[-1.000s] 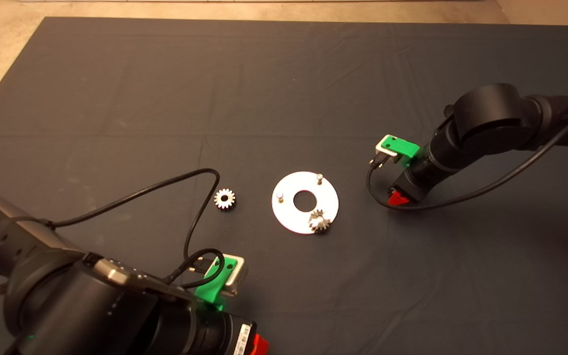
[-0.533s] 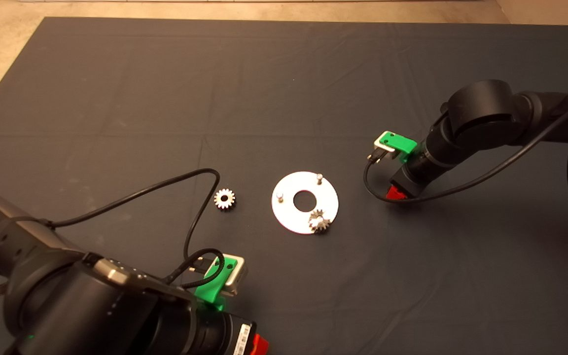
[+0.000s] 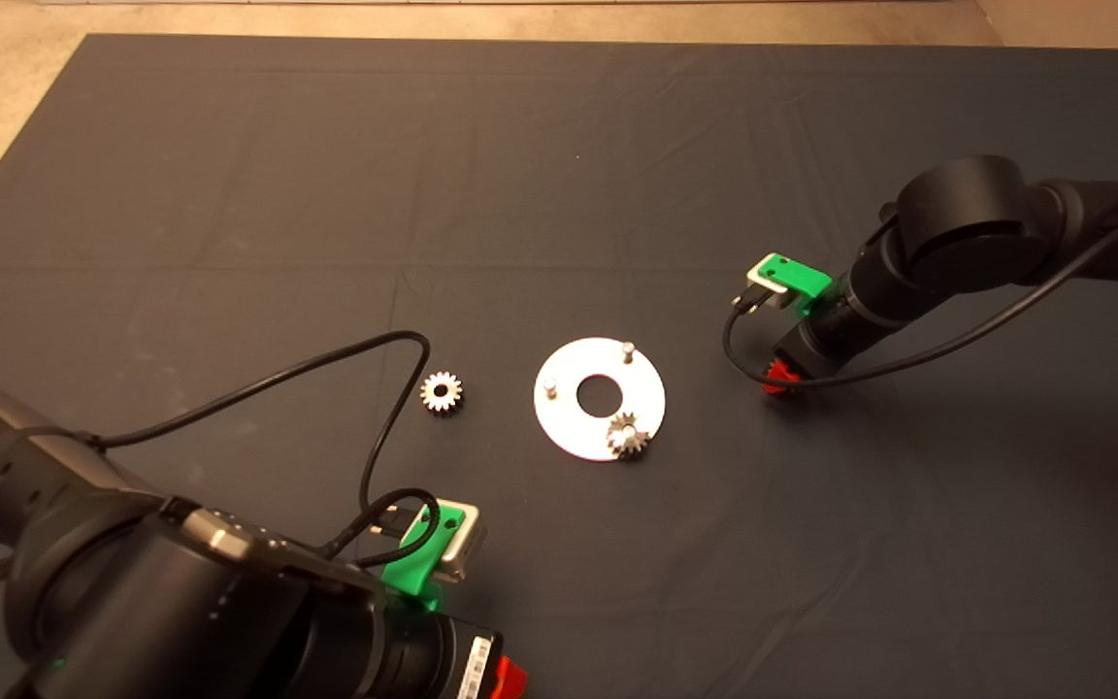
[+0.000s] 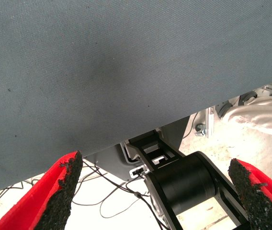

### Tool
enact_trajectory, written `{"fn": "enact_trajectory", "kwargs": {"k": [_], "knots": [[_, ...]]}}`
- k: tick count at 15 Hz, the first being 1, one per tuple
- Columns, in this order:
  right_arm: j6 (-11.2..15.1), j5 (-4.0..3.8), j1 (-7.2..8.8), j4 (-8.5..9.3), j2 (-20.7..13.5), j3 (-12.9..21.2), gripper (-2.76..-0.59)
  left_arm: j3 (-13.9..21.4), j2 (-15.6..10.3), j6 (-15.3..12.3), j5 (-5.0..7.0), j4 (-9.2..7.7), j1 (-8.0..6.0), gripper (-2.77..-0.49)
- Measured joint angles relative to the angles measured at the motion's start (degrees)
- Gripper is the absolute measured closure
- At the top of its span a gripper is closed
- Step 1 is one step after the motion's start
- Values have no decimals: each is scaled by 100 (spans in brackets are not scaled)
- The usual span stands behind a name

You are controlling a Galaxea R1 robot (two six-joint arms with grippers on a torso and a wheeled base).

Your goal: Install three planetary gears onto the carrier pins

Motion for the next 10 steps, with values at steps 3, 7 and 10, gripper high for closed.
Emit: {"fn": "enact_trajectory", "kwargs": {"k": [3,7,10], "knots": [[22,81,-27,45,-74,15,-205,0,0,0,-2,0,0,-217],[134,128,-63,127,-77,141,-205,0,0,0,0,0,0,-217],[146,242,-123,141,-69,161,-205,0,0,0,0,0,0,-217]]}}
